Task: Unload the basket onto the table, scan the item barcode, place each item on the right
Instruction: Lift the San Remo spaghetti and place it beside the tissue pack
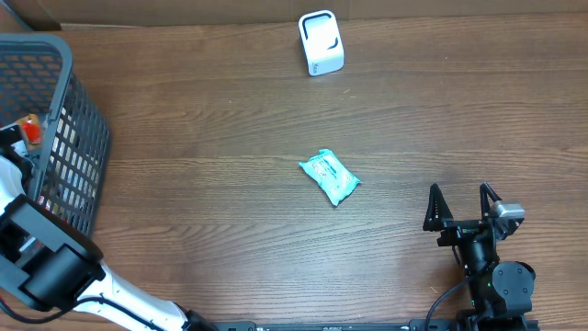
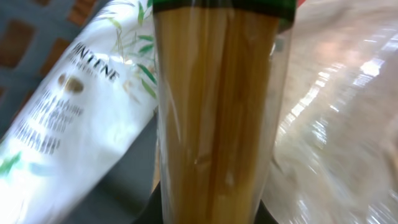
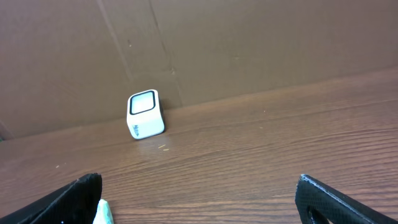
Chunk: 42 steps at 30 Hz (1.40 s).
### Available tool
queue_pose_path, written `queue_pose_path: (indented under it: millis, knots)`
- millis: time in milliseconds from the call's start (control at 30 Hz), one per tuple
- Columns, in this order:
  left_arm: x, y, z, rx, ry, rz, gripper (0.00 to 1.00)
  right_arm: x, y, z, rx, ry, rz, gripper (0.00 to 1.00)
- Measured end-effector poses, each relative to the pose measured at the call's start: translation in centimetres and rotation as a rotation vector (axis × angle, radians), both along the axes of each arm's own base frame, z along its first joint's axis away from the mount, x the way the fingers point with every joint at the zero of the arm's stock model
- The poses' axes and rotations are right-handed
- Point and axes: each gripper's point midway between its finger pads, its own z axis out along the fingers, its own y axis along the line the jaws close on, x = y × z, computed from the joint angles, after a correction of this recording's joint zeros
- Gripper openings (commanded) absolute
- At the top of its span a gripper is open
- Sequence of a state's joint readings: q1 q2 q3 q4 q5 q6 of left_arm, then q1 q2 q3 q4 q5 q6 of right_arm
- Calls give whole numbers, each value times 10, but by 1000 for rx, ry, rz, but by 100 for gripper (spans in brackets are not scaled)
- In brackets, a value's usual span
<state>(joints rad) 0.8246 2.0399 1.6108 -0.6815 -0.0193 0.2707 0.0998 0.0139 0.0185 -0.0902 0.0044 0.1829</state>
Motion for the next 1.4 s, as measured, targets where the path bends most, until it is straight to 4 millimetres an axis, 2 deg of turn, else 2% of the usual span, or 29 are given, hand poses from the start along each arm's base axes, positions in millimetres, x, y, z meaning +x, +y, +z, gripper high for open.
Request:
queue_pose_path:
  millis: [67,167,267,333,400,433,500,600,667,767,867,967,1000,1067,1200,1267,1400]
  knots:
    - [1,1,18,20,-36,25,4,0,0,0,0,0,0,100]
    - [3,4,64,88,-128,58,4,0,0,0,0,0,0,100]
    - [3,2,124,170,-255,95,4,0,0,0,0,0,0,100]
    - [3,-4,179,238,-389,110,4,0,0,0,0,0,0,100]
    - [1,-13,224,294,-498,108,4,0,0,0,0,0,0,100]
    - [0,-21,255,337,-571,98,4,0,0,0,0,0,0,100]
    - [-2,-35,294,388,-665,78,4,0,0,0,0,-1,0,100]
    - [-2,-67,348,457,-801,20,4,0,0,0,0,0,0,100]
    - [1,-95,374,474,-869,-34,4,0,0,0,0,0,0,100]
    - [9,-146,395,448,-933,-142,4,0,0,0,0,0,0,100]
    - [16,-202,393,349,-941,-272,4,0,0,0,0,0,0,100]
    - [20,-263,374,176,-907,-414,4,0,0,0,0,-1,0,100]
    - [21,-287,361,93,-873,-465,4,0,0,0,0,0,0,100]
    - [19,-321,337,-33,-801,-526,4,0,0,0,0,-1,0,100]
    - [20,-390,273,-284,-564,-623,4,0,0,0,0,-1,0,100]
    - [22,-419,234,-365,-414,-655,4,0,0,0,0,0,0,100]
    - [34,-458,164,-412,-170,-680,4,0,0,0,0,0,0,100]
